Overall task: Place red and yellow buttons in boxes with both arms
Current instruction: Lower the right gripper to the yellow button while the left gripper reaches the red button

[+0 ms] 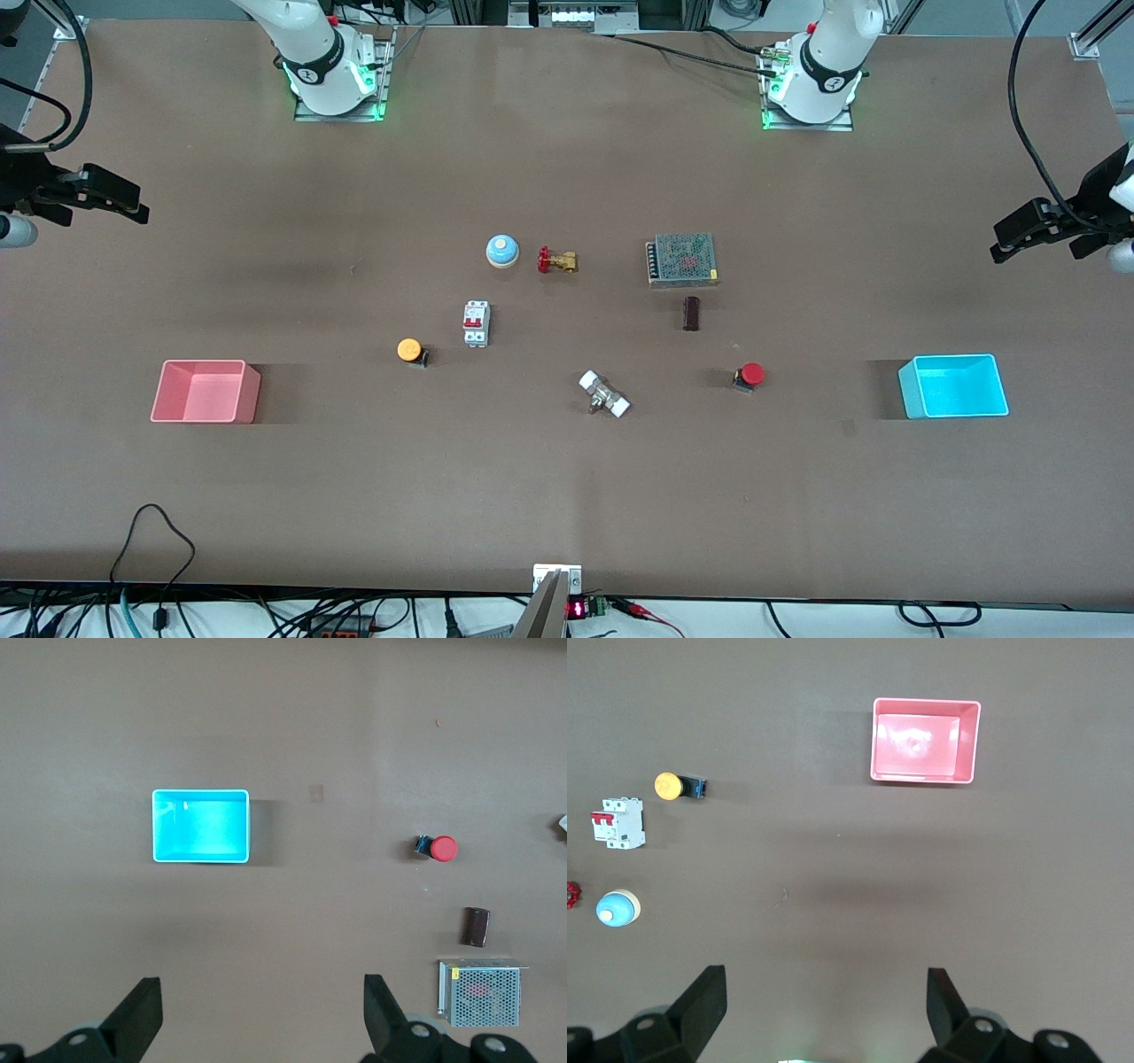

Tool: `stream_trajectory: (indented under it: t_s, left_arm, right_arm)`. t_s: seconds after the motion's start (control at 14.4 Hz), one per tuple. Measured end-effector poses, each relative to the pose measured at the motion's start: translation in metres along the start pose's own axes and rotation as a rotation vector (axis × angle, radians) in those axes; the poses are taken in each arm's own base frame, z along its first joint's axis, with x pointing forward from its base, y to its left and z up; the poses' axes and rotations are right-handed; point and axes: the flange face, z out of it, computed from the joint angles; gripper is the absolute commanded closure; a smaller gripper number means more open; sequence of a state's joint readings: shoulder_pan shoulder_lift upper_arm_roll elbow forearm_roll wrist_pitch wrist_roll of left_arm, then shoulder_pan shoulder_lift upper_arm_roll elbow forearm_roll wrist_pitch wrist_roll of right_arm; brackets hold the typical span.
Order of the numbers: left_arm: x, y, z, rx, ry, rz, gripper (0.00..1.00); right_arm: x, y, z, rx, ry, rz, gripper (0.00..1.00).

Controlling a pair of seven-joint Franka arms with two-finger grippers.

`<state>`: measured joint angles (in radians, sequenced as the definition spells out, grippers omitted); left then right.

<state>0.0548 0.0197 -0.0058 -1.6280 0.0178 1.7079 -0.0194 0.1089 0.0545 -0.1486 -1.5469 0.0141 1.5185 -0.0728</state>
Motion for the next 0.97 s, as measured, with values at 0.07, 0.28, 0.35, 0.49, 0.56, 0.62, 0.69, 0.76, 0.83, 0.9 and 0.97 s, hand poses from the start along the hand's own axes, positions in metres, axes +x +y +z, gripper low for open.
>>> stream_trajectory:
  t_s: [0.07, 0.28, 0.35, 0.49, 0.56, 0.62, 0.69, 0.76, 0.83, 0.9, 0.97]
  left_arm:
    - [0.000, 0.000, 0.000, 0.000, 0.000, 0.000, 0.00]
    - [0.000, 0.000, 0.000, 0.000, 0.000, 0.000, 0.00]
    - [0.000, 0.000, 0.000, 0.000, 0.000, 0.000, 0.00]
    - [0.000, 0.000, 0.000, 0.000, 0.000, 0.000, 0.00]
    - [0.000, 0.000, 0.000, 0.000, 0.000, 0.000, 0.00]
    - [0.000, 0.000, 0.000, 0.000, 0.000, 0.000, 0.00]
    - [0.000, 0.000, 0.000, 0.000, 0.000, 0.000, 0.00]
    - [0.000, 0.000, 0.000, 0.000, 0.000, 0.000, 0.00]
    - [0.000, 0.000, 0.000, 0.000, 0.000, 0.000, 0.00]
    - [0.000, 0.000, 0.000, 0.000, 0.000, 0.000, 0.00]
    - [0.000, 0.000, 0.000, 0.000, -0.001, 0.000, 0.00]
  right_arm:
    - [0.000, 0.000, 0.000, 0.000, 0.000, 0.000, 0.00]
    - [0.000, 0.000, 0.000, 0.000, 0.000, 0.000, 0.00]
    - [0.000, 0.000, 0.000, 0.000, 0.000, -0.001, 0.00]
    - [0.000, -0.001, 0.000, 0.000, -0.001, -0.003, 0.00]
    - [0.000, -0.002, 0.001, 0.000, -0.004, -0.004, 0.00]
    - [0.000, -0.002, 0.003, 0.000, -0.008, -0.004, 0.00]
    - [0.001, -0.002, 0.007, 0.000, -0.014, -0.004, 0.00]
    - [0.003, -0.002, 0.011, 0.000, -0.022, -0.004, 0.00]
    - [0.005, -0.002, 0.017, 0.000, -0.032, -0.004, 0.00]
    - [0.010, -0.003, 0.024, -0.002, -0.039, -0.004, 0.00]
    - [0.016, -0.005, 0.032, -0.004, -0.039, -0.007, 0.00]
